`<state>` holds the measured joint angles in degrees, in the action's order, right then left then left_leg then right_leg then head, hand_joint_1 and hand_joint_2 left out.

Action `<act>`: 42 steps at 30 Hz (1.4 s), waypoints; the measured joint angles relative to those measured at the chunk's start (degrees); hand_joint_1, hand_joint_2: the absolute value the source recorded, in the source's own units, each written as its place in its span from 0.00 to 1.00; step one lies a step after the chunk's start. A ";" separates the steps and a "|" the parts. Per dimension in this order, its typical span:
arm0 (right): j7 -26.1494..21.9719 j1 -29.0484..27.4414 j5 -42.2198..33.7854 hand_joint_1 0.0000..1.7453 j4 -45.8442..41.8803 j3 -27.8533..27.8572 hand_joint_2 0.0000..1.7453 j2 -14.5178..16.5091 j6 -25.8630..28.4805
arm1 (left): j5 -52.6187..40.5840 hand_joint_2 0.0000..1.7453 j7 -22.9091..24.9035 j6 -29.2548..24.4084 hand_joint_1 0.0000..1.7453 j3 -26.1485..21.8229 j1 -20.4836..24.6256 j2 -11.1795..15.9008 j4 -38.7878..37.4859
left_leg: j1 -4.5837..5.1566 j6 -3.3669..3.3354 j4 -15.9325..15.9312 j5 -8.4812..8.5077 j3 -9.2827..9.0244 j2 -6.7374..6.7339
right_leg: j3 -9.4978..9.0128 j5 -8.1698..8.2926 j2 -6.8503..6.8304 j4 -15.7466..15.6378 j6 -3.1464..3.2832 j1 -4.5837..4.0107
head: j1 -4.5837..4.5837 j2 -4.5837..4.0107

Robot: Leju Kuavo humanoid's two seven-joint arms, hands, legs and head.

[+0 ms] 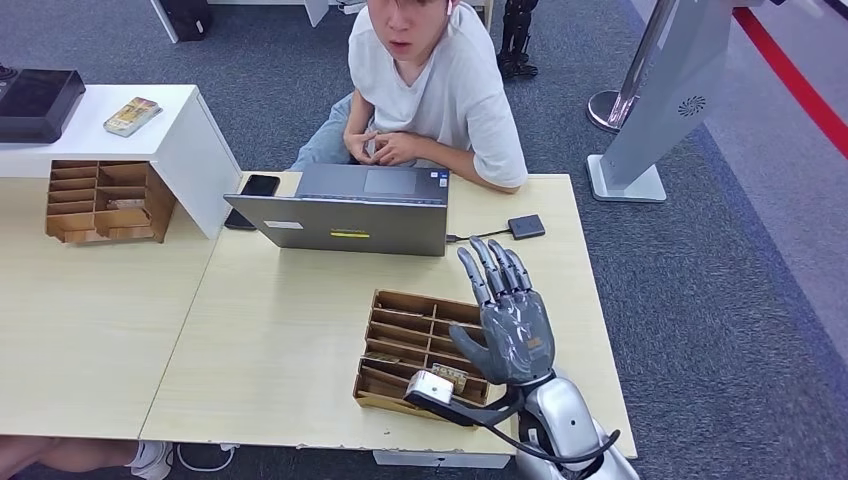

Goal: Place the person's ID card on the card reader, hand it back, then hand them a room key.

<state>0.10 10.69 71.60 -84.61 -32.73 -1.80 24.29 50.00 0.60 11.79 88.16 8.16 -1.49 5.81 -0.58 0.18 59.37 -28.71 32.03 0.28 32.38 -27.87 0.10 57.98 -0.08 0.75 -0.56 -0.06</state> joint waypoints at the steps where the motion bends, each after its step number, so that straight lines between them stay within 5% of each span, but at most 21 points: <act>1: 0.10 0.29 0.04 0.00 0.43 -0.11 1.00 0.09 -0.13 | -0.04 0.00 0.03 0.00 0.00 0.01 0.02 -0.04 0.00 | 0.00 0.00 0.00 0.00 0.00 0.00 | 0.00 0.00 0.00 0.00 0.00 0.00 | 0.00 -0.01; 42: 2.08 -1.58 -1.86 0.00 3.76 -0.64 1.00 -0.14 -3.57 | 2.19 0.00 -0.21 -0.01 0.00 0.06 -0.14 -0.17 0.00 | 0.01 -0.01 0.00 -0.01 0.01 0.00 | 0.03 -0.01 0.00 -0.01 0.00 0.00 | -0.01 0.00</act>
<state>2.17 9.11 69.74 -80.84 -33.37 -1.95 20.72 52.19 0.39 11.78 88.22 8.02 -1.66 5.81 -0.57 0.17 59.37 -28.72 32.04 0.28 32.41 -27.87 0.10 57.97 -0.08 0.75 -0.57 -0.06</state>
